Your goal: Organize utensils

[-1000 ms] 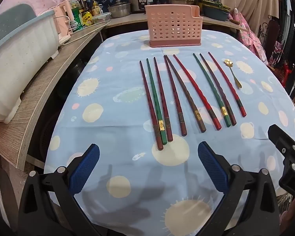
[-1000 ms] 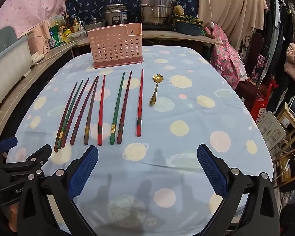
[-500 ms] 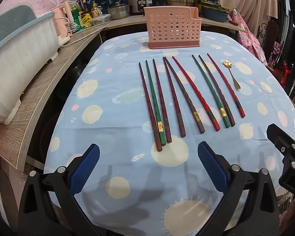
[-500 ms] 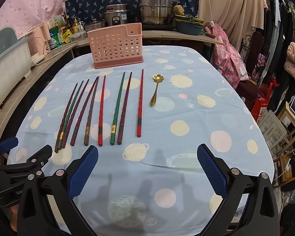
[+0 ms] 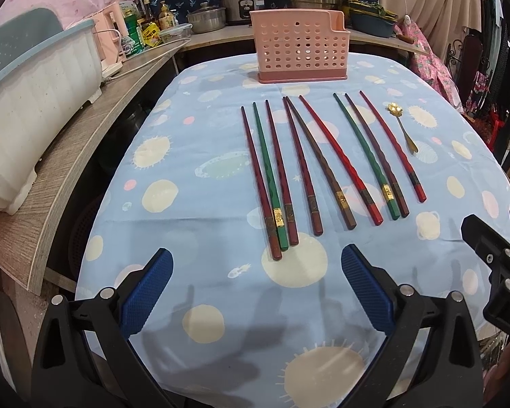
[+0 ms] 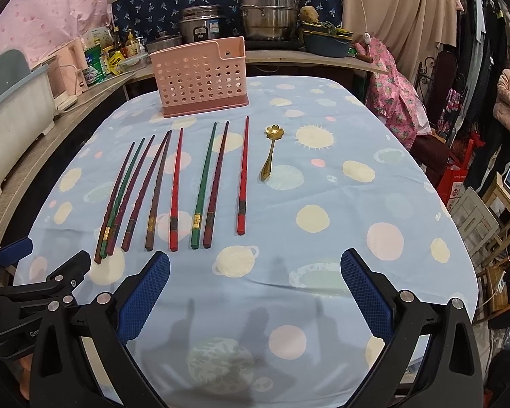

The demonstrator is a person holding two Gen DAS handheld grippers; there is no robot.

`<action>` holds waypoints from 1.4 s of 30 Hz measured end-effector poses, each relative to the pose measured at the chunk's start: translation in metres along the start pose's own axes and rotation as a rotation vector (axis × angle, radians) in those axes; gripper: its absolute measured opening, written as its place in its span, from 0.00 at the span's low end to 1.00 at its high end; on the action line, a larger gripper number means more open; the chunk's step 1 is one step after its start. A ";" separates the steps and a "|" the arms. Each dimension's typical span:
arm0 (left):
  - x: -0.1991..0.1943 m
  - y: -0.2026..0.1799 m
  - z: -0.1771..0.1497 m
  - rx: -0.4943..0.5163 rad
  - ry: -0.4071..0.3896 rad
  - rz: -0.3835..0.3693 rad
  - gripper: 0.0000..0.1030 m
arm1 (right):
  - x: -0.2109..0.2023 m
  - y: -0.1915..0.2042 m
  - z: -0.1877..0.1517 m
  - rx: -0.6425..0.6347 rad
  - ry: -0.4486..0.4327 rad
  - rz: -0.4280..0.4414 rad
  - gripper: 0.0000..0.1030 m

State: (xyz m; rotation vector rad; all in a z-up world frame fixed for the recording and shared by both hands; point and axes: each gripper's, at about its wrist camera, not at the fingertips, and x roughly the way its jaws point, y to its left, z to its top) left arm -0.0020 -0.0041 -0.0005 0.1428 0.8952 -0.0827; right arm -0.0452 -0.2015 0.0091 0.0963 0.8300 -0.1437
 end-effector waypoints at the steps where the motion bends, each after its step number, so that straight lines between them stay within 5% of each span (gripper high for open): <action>1: 0.000 0.000 0.000 -0.001 0.001 0.002 0.92 | 0.000 0.000 0.000 -0.001 0.000 0.000 0.94; 42: 0.016 0.012 0.010 -0.056 0.024 0.043 0.90 | 0.024 0.006 0.013 -0.028 0.027 0.025 0.94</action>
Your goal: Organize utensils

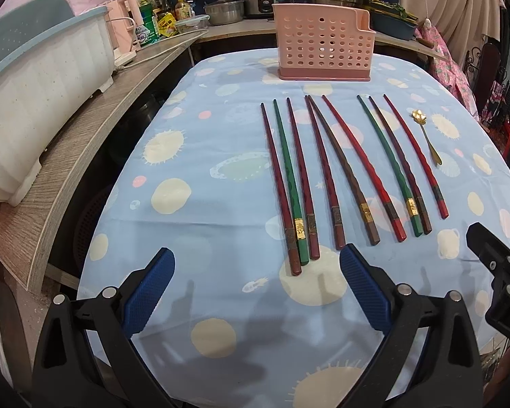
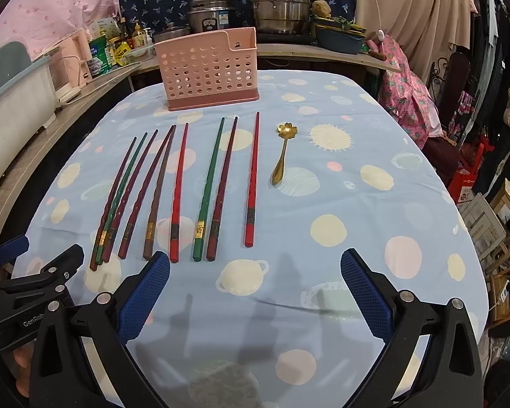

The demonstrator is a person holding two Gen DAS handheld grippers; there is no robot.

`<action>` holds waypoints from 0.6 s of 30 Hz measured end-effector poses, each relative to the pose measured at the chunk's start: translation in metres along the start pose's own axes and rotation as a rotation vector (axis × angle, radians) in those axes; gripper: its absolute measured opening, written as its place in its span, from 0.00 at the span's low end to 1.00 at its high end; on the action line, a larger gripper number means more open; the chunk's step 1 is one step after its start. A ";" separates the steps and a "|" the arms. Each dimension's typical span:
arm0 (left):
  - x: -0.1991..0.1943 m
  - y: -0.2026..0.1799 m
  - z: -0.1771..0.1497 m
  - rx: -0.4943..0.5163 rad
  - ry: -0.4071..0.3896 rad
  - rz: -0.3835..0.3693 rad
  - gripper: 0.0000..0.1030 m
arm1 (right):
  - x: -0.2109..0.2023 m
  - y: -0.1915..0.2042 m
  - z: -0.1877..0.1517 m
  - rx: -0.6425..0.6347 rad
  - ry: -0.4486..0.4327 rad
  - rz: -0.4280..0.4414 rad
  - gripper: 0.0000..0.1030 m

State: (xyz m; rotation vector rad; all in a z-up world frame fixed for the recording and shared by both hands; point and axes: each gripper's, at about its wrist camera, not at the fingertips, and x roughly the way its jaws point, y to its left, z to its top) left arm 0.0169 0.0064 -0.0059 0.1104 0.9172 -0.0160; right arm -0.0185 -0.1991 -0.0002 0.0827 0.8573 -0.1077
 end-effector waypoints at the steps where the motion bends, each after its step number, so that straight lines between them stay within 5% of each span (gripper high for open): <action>1: 0.001 0.000 0.001 -0.003 0.001 -0.001 0.90 | 0.001 0.000 0.001 0.001 0.002 0.000 0.94; 18: 0.009 -0.002 0.016 -0.004 0.007 -0.019 0.89 | 0.012 0.001 0.019 -0.011 0.010 0.013 0.94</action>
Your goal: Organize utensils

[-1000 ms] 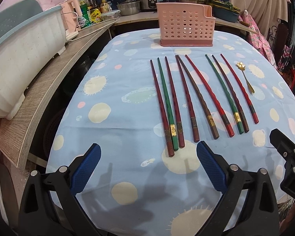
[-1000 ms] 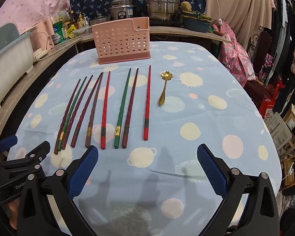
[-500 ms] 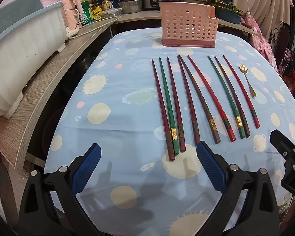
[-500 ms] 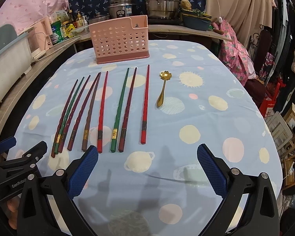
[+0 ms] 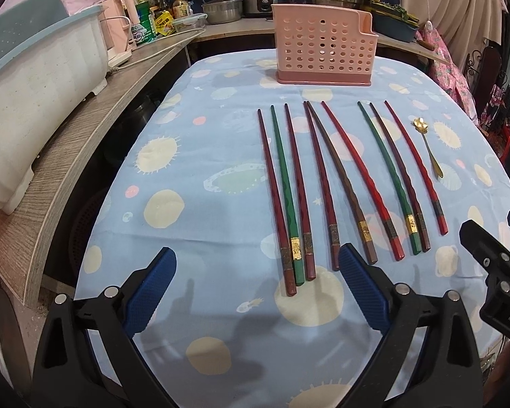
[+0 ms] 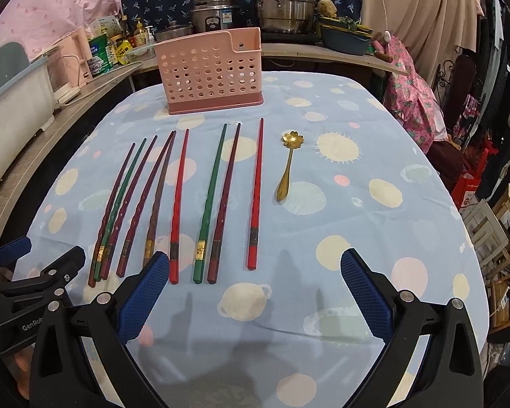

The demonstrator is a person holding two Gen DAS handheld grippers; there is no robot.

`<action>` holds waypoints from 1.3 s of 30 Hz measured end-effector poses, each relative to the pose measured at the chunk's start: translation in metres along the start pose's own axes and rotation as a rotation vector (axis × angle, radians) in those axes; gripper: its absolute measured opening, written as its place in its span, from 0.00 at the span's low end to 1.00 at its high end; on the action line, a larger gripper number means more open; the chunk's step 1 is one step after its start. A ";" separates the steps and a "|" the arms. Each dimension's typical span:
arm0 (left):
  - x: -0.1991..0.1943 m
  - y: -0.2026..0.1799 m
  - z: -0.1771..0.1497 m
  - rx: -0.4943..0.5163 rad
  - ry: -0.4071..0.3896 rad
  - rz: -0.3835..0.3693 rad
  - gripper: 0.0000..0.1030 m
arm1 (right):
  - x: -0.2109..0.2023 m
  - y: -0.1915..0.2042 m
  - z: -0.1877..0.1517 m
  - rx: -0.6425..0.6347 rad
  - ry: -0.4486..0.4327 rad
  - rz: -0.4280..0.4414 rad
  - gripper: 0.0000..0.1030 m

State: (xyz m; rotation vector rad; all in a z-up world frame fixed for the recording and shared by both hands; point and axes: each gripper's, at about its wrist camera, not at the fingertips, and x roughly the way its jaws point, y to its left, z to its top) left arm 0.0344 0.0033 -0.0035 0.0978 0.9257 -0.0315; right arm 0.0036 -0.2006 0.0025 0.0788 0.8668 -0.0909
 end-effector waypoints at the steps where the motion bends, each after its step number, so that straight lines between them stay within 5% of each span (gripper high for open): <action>1: 0.000 0.000 0.000 0.000 0.002 -0.004 0.89 | 0.000 -0.001 0.000 0.001 0.000 -0.001 0.94; 11: 0.025 0.033 0.012 -0.144 0.053 -0.019 0.89 | 0.016 -0.021 0.010 0.047 0.013 -0.018 0.94; 27: 0.069 0.031 0.019 -0.118 0.113 -0.035 0.79 | 0.058 -0.034 0.038 0.078 0.060 -0.032 0.74; 32: 0.073 0.029 0.020 -0.093 0.117 -0.030 0.74 | 0.066 -0.033 0.043 0.072 0.069 -0.033 0.68; 39: 0.077 0.041 0.031 -0.127 0.116 -0.024 0.47 | 0.085 -0.043 0.059 0.105 0.083 -0.024 0.46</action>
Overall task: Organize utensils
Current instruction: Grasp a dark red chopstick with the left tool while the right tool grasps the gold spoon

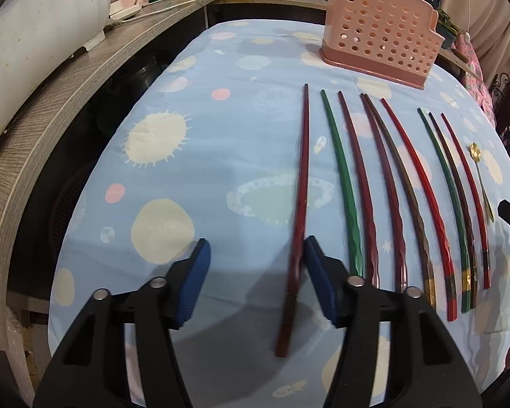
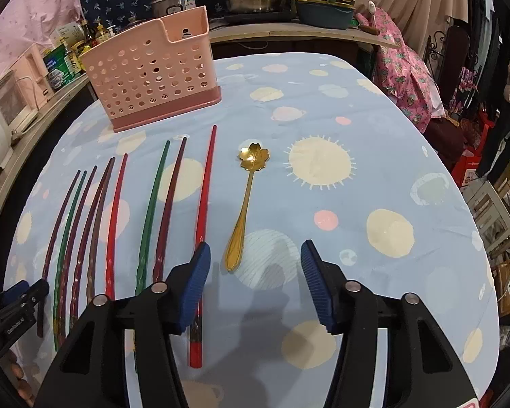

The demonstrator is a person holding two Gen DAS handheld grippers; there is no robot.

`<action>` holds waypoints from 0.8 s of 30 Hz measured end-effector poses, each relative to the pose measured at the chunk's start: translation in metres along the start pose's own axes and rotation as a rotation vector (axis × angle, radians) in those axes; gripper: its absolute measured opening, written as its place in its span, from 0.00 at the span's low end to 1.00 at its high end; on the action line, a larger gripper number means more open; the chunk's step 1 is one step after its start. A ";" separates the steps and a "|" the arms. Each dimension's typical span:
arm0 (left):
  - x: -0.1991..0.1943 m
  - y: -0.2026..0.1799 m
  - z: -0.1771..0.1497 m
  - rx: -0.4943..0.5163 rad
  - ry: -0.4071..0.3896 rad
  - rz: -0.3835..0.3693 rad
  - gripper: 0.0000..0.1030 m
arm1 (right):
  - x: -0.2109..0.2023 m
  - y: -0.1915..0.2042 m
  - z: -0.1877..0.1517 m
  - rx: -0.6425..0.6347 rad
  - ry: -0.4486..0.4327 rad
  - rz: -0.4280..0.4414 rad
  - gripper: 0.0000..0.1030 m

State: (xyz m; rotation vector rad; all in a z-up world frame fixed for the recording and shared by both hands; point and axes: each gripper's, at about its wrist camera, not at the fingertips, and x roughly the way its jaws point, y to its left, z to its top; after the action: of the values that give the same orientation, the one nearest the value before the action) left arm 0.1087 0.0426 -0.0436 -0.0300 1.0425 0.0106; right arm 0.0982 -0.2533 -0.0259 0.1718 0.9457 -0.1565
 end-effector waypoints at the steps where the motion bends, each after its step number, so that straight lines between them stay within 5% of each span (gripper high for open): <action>1: 0.001 0.000 0.001 0.002 0.000 -0.001 0.46 | 0.004 0.000 0.002 -0.001 0.005 0.003 0.44; 6: 0.002 -0.004 0.005 0.021 -0.002 -0.017 0.28 | 0.024 0.004 0.006 -0.005 0.044 0.019 0.24; 13: 0.003 -0.007 0.009 0.030 0.004 -0.043 0.10 | 0.026 0.007 0.004 -0.045 0.019 0.003 0.16; 15: 0.004 -0.006 0.011 0.022 0.006 -0.053 0.09 | 0.026 0.007 0.005 -0.048 0.024 0.012 0.10; 24: 0.001 -0.003 0.013 0.003 0.009 -0.080 0.06 | 0.017 0.008 0.006 -0.053 0.029 0.032 0.10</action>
State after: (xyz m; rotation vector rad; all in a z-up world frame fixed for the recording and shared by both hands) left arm 0.1209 0.0396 -0.0381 -0.0691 1.0499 -0.0631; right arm 0.1142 -0.2482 -0.0356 0.1409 0.9742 -0.1000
